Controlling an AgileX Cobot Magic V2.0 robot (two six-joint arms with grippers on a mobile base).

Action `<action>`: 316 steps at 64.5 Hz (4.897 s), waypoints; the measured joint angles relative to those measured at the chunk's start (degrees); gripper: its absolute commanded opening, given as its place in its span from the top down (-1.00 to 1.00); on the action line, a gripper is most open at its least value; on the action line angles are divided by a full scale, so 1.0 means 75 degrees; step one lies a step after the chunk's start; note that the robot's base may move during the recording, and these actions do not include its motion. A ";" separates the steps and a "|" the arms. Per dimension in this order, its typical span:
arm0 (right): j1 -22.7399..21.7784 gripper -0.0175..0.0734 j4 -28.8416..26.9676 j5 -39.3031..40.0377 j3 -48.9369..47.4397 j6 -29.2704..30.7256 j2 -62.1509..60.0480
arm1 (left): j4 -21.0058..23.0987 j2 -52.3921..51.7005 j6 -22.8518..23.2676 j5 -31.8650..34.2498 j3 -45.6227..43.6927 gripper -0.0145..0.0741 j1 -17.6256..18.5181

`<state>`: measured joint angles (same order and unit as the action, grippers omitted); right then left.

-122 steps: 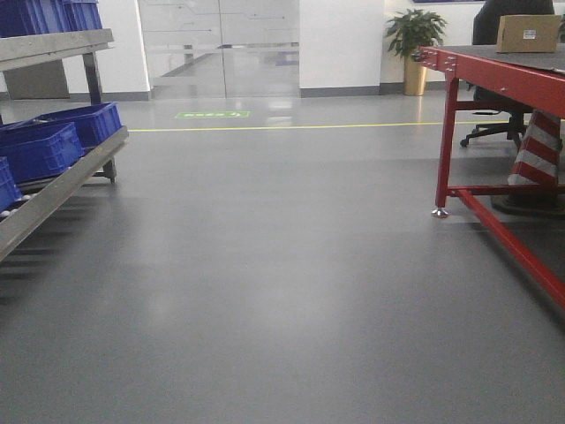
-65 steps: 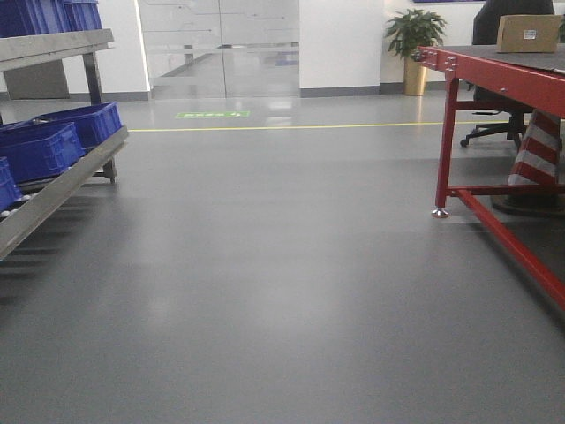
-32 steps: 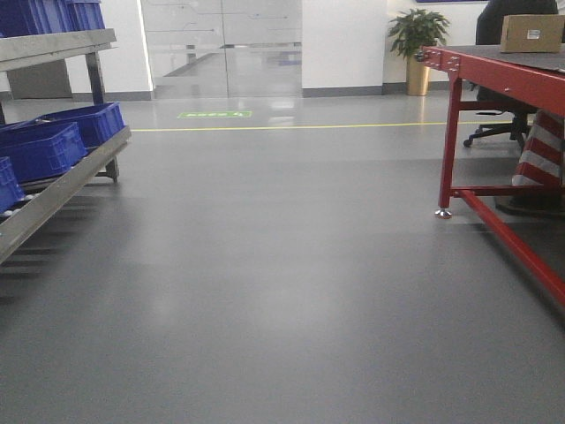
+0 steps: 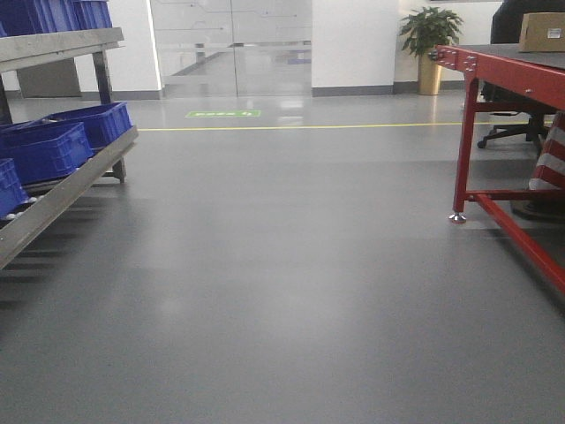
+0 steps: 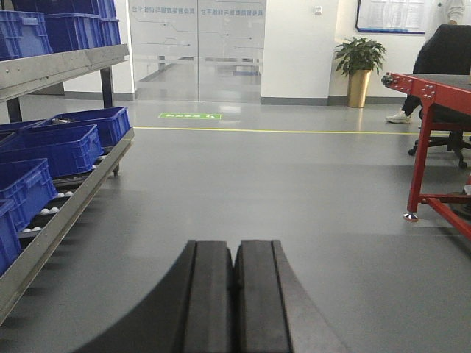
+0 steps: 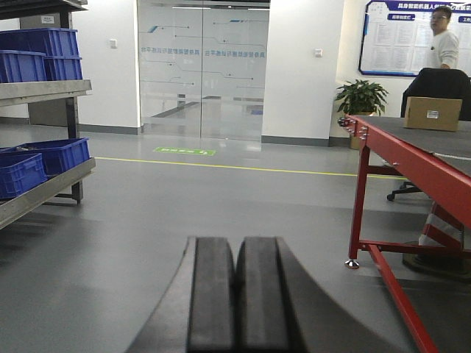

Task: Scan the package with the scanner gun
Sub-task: 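Drive the base forward along the aisle toward the red table, then turn the base and pull up alongside the carpeted work table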

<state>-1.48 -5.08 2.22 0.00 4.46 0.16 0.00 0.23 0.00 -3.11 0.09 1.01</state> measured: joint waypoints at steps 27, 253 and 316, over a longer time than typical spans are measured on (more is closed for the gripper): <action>0.0000 0.97 0.0000 0.0011 0.0009 0.0000 0.0000 | 0.0000 0.0000 0.0000 0.0016 0.0013 0.92 0.0000; 0.0000 0.97 0.0000 0.0011 0.0009 0.0000 0.0000 | 0.0000 0.0000 0.0000 0.0016 0.0013 0.92 0.0000; 0.0000 0.97 0.0000 0.0011 0.0009 0.0000 0.0000 | 0.0000 0.0000 0.0000 0.0016 0.0013 0.92 0.0000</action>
<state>-1.48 -5.08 2.31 0.07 4.46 0.16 0.00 0.23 0.00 -2.99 0.19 1.01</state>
